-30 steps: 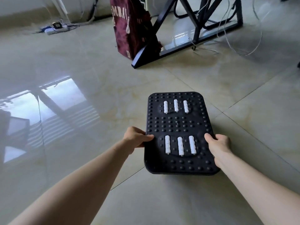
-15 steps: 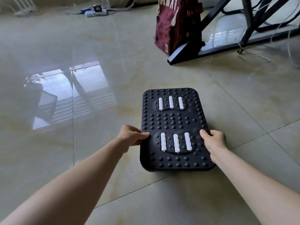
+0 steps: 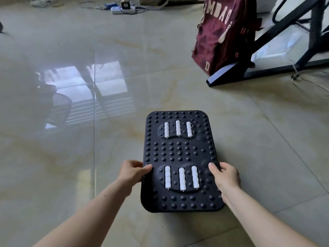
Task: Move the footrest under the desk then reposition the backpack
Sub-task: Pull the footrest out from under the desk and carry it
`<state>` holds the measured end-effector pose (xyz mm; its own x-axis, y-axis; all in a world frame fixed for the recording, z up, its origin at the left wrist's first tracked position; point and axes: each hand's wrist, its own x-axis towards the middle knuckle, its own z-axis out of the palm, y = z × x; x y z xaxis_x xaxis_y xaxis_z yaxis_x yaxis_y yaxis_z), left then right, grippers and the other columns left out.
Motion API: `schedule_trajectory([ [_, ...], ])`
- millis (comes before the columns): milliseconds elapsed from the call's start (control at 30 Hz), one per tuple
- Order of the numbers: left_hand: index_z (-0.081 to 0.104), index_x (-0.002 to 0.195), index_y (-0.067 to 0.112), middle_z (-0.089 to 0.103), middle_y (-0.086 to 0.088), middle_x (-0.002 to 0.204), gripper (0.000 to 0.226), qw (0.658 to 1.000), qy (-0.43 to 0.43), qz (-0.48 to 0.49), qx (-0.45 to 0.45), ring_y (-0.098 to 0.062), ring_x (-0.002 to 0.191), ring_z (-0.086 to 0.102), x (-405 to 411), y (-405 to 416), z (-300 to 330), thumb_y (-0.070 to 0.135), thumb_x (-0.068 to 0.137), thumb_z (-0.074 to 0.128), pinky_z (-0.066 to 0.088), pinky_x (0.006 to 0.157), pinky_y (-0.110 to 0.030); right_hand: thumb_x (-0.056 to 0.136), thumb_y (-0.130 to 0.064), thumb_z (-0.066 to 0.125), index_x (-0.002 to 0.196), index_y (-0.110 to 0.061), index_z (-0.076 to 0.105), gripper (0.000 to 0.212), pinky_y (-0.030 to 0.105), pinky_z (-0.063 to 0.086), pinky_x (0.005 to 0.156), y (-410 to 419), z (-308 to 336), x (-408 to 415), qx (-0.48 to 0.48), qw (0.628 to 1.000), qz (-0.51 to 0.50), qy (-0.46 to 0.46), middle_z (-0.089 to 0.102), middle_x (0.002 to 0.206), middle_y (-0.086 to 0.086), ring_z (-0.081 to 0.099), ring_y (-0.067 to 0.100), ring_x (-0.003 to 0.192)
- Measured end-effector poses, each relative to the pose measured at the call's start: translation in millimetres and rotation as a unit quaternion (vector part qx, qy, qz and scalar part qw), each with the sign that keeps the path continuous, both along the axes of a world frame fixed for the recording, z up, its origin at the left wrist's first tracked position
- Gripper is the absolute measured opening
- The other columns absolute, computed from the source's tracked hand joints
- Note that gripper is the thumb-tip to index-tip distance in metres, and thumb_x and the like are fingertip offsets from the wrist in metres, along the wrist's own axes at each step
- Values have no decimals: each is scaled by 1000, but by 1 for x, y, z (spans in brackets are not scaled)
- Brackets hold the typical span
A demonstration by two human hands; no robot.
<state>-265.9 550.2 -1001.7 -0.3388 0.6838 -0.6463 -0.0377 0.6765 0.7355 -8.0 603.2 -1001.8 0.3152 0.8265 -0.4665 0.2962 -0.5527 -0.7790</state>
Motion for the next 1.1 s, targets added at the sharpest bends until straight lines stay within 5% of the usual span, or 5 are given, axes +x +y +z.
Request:
schedule_trajectory([
  [200, 76, 85, 9, 77, -12, 86, 18, 998, 54, 20, -32, -31, 85, 74, -48, 25, -1, 26, 78, 78, 59, 83, -48, 88, -23, 67, 105, -11, 60, 22, 28, 37, 73, 36, 22, -57, -53, 997, 3, -53, 57, 94, 6, 51, 23, 87],
  [467, 78, 75, 18, 77, -5, 76, 20, 991, 110, 13, -73, -25, 81, 73, -98, 80, 15, 38, 77, 75, 58, 77, -39, 84, -24, 73, 116, -5, 63, 39, 28, 37, 74, 105, 26, -114, -112, 990, 12, -82, 67, 114, 13, 53, 24, 90],
  [800, 78, 98, 11, 78, -4, 90, 25, 990, 95, 59, -85, -23, 86, 72, -147, 178, 16, 29, 81, 75, 58, 85, -39, 80, -27, 75, 105, -9, 67, 32, 29, 43, 75, 204, 27, -167, -128, 989, 17, -74, 70, 105, 10, 61, 28, 89],
  [1100, 77, 99, 9, 77, -8, 93, 29, 985, 131, 43, -101, -27, 88, 71, -187, 259, 18, 31, 81, 75, 57, 85, -39, 80, -27, 75, 105, -9, 68, 31, 30, 48, 78, 278, 27, -207, -134, 988, 13, -72, 70, 106, 12, 60, 27, 87],
])
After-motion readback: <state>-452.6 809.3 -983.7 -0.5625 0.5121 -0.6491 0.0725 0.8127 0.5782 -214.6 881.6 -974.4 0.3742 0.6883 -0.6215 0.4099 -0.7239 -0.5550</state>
